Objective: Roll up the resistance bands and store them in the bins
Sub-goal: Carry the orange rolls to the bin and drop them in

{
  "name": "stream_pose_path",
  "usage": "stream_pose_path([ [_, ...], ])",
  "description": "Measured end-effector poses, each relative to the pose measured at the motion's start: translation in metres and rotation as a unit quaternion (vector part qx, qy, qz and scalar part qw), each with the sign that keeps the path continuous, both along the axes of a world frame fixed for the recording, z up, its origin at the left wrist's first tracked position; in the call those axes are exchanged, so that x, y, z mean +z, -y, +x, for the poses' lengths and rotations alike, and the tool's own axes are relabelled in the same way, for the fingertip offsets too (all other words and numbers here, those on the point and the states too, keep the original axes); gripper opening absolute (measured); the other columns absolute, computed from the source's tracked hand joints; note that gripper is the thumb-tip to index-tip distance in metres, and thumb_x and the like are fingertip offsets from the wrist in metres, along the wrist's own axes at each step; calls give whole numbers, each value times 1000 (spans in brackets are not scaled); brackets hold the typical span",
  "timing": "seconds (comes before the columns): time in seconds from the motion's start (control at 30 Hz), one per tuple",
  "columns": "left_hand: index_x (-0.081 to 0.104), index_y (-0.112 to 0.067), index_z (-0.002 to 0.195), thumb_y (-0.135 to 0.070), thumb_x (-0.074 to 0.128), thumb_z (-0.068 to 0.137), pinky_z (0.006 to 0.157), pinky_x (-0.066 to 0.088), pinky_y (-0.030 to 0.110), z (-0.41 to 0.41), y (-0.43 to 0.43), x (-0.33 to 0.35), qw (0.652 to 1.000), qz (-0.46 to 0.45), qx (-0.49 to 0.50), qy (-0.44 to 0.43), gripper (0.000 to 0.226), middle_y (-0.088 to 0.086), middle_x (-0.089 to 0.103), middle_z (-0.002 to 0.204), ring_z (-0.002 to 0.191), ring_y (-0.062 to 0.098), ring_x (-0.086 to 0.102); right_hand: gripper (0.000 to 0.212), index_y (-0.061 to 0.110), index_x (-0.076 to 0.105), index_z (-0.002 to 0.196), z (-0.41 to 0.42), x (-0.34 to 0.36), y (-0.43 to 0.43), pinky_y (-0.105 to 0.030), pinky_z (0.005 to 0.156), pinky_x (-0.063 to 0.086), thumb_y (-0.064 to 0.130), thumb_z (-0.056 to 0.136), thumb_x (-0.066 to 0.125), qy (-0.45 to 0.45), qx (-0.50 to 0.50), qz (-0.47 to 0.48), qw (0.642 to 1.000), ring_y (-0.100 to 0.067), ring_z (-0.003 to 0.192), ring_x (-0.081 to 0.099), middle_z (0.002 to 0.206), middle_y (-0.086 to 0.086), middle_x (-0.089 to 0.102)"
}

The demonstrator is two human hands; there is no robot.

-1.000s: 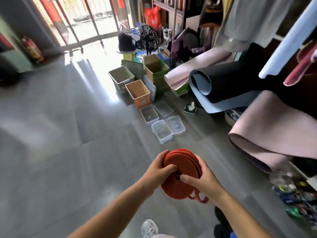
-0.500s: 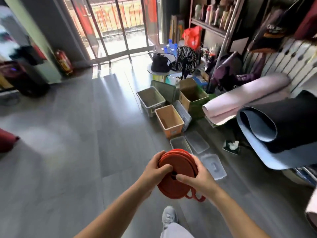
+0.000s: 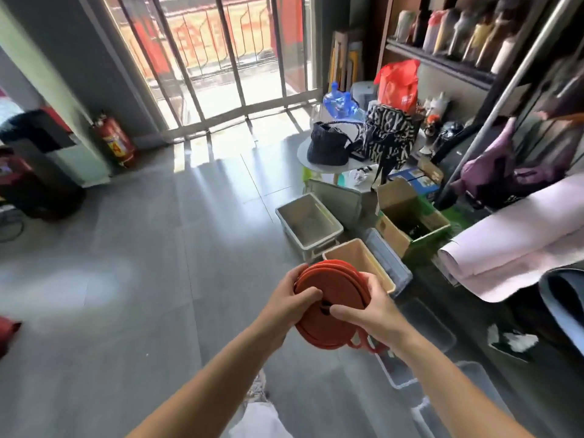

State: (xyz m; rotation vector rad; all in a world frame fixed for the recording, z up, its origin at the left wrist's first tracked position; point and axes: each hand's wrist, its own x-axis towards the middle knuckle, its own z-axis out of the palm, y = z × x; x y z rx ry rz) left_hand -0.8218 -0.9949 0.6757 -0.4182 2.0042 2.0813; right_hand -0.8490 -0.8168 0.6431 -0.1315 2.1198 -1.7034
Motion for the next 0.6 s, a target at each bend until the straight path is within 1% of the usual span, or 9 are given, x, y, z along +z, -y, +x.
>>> stream_pose_path([
  [0.1,53,-33,111,-29,66,56,78,51,22,-84,61,-2,999,-12,-52,1,56,-9,67,100,93,6,64,98,34,36,126,-67,-6,58,-15,66,53,62,45,84,9,-49,-14,999,-7,101,59,113,14,56],
  [0.17,52,-37,106,-28,65,60,75,52,20,-142,99,-1,996,-23,-87,7,48,-8,66,101,92,5,64,96,33,37,125,-109,-6,98,-16,66,53,59,46,85,19,-82,-26,996,-8,101,60,113,13,57],
  [0.23,52,-37,106,-28,63,61,72,52,18,-196,128,-4,992,-36,-121,19,47,-7,65,101,91,5,64,87,30,38,124,-148,-7,130,-13,64,52,47,54,87,39,-121,-42,991,-7,99,60,112,11,57],
  [0.3,49,-32,117,-28,63,60,73,52,19,-245,146,-10,987,-50,-150,29,59,-6,64,104,94,7,63,79,28,39,122,-184,-15,153,-11,63,50,35,59,86,57,-159,-50,984,-5,96,60,112,10,57],
  [0.37,46,-28,125,-29,62,60,74,52,18,-295,160,-27,983,-59,-170,38,67,-4,63,108,96,7,63,76,26,39,122,-226,-29,168,-9,63,49,27,61,86,72,-188,-50,978,-4,94,60,111,9,58],
  [0.43,43,-24,127,-29,63,61,76,52,20,-346,171,-49,980,-60,-180,56,69,1,62,112,97,10,62,75,24,40,123,-273,-48,180,-10,64,50,21,62,85,91,-208,-62,972,-4,96,60,112,6,58],
  [0.53,41,-18,121,-30,66,62,72,53,23,-420,186,-89,982,-52,-155,91,65,8,61,109,94,15,65,74,19,43,122,-350,-86,195,-12,67,50,18,60,84,115,-221,-69,966,-3,94,61,110,3,60],
  [0.6,42,-19,116,-33,68,59,77,55,28,-467,195,-117,981,-53,-149,112,64,11,62,109,97,18,65,74,19,44,122,-399,-115,206,-9,67,48,16,60,85,133,-232,-65,961,-1,92,61,109,4,60],
])
